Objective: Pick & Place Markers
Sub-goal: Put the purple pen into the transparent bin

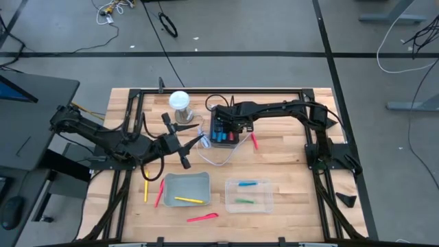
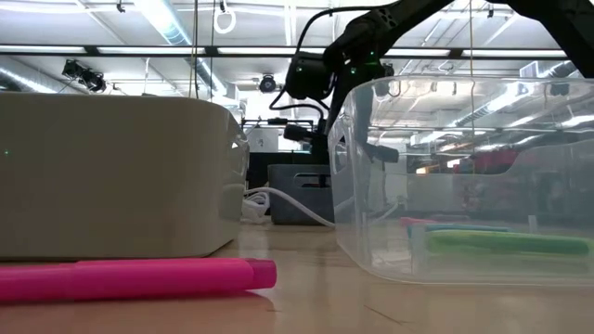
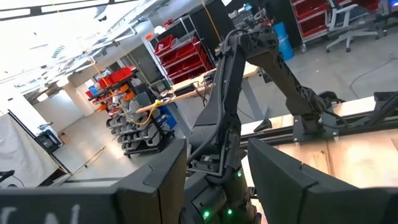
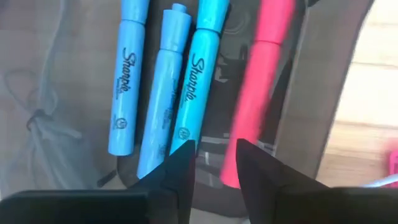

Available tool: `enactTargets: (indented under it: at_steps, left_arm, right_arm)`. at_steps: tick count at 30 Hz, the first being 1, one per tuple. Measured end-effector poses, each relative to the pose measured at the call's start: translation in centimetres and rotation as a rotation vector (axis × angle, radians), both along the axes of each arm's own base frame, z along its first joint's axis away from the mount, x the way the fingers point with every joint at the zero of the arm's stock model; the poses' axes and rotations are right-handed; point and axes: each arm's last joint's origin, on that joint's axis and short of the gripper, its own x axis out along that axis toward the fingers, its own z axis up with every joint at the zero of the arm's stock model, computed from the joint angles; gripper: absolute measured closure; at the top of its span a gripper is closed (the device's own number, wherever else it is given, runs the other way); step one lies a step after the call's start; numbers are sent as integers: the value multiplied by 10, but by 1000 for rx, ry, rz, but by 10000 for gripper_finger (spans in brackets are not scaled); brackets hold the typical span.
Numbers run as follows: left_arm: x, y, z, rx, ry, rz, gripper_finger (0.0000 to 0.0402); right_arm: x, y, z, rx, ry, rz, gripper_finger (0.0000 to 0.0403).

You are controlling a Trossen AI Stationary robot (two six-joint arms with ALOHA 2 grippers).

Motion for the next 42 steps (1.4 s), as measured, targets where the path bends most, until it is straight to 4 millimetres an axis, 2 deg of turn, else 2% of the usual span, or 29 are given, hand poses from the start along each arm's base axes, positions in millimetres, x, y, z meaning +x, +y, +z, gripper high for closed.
enactTargets:
  at_steps: [9,14,25,35,42]
  left_arm:
    - [0,0,-1,6,16,2,223]
    - [0,0,-2,8,18,2,223]
    - [0,0,-2,-9,9,3,223]
    - [0,0,-2,-10,8,4,223]
    - [0,0,-2,-10,8,4,223]
  right_arm:
    - [1,-2,1,-7,-17,26,286]
    - [6,-4,8,28,-56,148,285]
    - [16,-1,46,19,-137,655,285]
    - [3,3,91,-43,-22,1138,285]
    - [-14,8,112,-51,159,1399,285]
